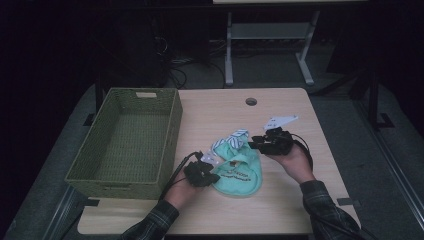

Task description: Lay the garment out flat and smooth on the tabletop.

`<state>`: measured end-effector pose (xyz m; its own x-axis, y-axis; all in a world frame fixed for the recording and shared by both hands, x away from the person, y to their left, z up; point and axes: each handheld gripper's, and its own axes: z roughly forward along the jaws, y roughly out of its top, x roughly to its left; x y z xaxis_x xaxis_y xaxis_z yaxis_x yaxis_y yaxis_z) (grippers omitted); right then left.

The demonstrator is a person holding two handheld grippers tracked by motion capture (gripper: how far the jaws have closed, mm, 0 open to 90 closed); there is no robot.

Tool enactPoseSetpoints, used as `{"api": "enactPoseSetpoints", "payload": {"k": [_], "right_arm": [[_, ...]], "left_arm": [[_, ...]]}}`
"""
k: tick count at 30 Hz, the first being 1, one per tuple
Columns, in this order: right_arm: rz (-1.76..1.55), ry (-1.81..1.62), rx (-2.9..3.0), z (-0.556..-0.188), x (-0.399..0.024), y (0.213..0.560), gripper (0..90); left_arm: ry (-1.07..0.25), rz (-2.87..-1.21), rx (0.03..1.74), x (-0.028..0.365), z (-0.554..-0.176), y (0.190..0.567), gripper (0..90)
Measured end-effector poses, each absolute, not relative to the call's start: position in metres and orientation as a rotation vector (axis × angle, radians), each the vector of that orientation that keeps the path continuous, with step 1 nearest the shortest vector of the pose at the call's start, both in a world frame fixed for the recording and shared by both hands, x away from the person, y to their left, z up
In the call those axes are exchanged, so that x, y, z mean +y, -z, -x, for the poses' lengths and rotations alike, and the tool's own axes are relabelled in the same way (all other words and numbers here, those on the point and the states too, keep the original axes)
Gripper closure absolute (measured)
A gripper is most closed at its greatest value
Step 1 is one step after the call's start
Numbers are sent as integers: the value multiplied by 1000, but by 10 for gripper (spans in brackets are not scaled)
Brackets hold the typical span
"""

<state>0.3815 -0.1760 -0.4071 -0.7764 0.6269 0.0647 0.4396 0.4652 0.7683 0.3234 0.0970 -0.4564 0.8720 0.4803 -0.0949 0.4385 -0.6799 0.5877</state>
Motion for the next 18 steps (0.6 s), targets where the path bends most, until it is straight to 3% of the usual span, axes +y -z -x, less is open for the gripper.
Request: {"api": "enactPoseSetpoints", "payload": {"k": [18], "right_arm": [[-940,-1146,2575,-436,-118,423,661]], "left_arm": [[-76,-2411,683,95,-323,456,893]]}}
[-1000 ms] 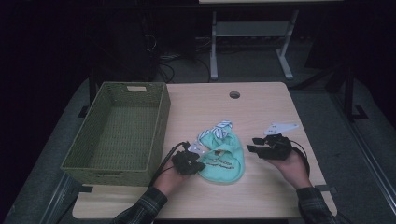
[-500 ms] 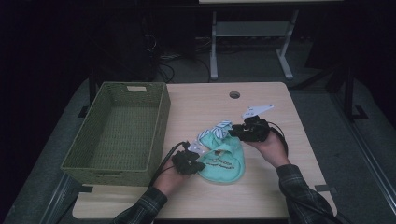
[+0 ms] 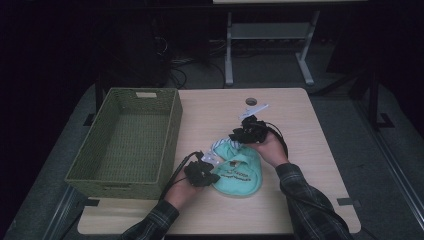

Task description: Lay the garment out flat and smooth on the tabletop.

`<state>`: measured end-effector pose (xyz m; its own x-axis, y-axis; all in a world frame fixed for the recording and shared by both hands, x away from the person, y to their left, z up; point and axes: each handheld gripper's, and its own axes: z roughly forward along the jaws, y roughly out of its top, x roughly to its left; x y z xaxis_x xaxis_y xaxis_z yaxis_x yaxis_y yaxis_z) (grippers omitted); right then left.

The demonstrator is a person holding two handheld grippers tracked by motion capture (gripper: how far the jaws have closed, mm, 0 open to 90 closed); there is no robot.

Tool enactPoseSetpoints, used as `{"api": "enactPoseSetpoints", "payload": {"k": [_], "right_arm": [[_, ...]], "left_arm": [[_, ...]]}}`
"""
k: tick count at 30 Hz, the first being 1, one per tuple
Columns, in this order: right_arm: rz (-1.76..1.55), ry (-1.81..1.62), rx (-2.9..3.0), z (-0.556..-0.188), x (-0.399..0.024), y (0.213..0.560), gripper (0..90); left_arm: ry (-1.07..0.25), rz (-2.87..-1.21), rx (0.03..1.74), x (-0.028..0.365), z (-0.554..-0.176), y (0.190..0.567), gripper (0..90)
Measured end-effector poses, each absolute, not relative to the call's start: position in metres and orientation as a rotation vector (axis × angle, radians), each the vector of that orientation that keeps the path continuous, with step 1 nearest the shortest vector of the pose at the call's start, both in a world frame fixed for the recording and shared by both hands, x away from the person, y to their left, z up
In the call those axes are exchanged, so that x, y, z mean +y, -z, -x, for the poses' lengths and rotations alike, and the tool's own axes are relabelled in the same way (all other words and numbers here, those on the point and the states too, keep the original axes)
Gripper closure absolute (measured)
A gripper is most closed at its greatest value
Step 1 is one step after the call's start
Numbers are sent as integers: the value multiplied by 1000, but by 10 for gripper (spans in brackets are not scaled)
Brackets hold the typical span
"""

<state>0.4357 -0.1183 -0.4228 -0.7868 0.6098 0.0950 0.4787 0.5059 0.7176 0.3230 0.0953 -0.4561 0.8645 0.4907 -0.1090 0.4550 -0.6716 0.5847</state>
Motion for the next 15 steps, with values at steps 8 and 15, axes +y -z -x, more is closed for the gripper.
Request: {"api": "enactPoseSetpoints", "payload": {"k": [8,15], "right_arm": [[-960,-1083,2600,-444,-103,436,625],[-963,-1033,2623,-445,-99,451,623]], "left_arm": [[-74,-2413,683,95,-323,456,894],[-84,-2415,678,95,-323,456,894]]}}
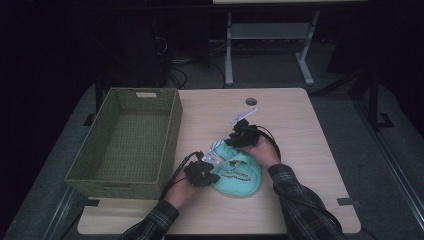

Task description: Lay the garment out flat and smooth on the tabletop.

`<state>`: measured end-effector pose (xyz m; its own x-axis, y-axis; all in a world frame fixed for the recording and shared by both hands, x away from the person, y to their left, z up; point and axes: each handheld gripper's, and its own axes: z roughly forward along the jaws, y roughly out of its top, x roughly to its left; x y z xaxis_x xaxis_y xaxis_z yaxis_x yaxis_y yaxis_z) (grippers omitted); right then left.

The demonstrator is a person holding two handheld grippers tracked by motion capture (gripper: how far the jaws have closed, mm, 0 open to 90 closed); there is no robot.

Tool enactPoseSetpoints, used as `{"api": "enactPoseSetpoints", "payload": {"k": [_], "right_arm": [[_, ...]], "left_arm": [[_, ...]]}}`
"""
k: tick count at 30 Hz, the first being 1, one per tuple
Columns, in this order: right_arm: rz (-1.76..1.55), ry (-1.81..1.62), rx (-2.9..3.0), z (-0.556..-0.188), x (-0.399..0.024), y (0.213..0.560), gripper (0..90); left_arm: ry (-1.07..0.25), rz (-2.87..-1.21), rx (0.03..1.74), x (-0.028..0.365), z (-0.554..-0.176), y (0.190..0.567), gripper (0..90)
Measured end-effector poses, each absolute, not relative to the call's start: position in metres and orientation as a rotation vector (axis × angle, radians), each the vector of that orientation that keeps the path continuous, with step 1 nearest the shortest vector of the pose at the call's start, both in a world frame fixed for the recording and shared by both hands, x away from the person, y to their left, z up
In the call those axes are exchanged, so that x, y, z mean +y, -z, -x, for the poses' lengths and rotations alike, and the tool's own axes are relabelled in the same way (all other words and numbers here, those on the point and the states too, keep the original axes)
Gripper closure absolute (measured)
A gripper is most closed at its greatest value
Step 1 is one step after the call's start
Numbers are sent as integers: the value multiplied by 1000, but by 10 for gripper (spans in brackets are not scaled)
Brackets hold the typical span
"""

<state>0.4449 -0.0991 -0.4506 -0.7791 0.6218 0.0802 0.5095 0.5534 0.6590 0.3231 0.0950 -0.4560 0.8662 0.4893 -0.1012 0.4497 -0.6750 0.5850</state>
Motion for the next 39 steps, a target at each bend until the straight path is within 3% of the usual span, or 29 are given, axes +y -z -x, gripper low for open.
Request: {"api": "enactPoseSetpoints", "payload": {"k": [3,9,14,31,39], "right_arm": [[-983,-1016,2635,-445,-99,456,640],[-990,-1040,2622,-444,-103,458,803],[-991,-1059,2564,-444,-109,452,814],[-1171,-1054,2339,-462,-156,434,811],[-1164,-1146,2348,-455,-157,433,633]], "left_arm": [[-82,-2415,679,95,-323,456,894],[-83,-2415,679,95,-323,456,894],[-87,-2428,668,95,-323,455,894],[-77,-2415,681,95,-323,456,894],[-79,-2431,666,97,-324,456,894]]}}
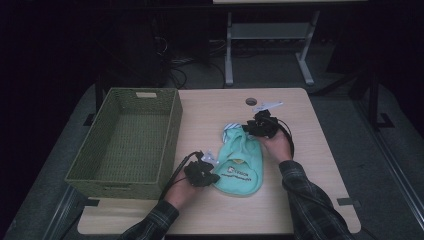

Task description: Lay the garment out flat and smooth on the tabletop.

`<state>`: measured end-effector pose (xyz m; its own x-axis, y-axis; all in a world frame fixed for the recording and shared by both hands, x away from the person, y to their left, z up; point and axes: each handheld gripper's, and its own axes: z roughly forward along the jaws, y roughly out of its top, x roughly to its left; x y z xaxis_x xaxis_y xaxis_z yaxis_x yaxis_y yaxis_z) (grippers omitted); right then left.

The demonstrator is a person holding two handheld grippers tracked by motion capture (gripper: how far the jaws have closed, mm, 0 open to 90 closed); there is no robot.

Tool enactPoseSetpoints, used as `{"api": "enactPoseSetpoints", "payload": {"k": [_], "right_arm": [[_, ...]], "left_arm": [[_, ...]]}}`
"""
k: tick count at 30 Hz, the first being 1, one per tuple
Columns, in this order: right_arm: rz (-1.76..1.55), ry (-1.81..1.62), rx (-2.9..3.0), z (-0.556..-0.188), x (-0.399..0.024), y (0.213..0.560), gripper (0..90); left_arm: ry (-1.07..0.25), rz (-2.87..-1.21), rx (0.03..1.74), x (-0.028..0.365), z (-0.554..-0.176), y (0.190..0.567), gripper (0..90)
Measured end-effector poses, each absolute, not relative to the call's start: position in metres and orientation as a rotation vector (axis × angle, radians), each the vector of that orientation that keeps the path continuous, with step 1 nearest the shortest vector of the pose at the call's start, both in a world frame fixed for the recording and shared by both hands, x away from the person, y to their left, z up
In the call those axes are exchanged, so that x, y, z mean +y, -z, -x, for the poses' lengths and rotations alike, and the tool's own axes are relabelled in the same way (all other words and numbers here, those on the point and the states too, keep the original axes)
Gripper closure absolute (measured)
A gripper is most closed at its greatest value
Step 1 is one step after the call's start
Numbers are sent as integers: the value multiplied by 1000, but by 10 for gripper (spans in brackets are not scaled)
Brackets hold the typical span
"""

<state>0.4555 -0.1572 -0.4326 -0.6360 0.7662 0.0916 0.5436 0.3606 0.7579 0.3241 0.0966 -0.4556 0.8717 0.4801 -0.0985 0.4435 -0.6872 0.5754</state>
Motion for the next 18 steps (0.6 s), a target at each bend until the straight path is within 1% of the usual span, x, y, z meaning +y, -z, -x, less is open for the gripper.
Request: {"api": "enactPoseSetpoints", "payload": {"k": [3,6,9,15,18], "right_arm": [[-1161,-1178,2331,-449,-164,424,624],[-1139,-1204,2325,-442,-172,416,691],[-1131,-1216,2333,-433,-179,414,754],[-1140,-1226,2358,-416,-191,423,841],[-1139,-1223,2374,-407,-195,430,859]], "left_arm": [[-76,-2412,682,95,-323,456,893],[-76,-2437,663,96,-325,455,884],[-62,-2427,667,96,-325,453,874],[-94,-2355,662,96,-326,436,875],[-119,-2340,665,95,-332,429,880]]}}
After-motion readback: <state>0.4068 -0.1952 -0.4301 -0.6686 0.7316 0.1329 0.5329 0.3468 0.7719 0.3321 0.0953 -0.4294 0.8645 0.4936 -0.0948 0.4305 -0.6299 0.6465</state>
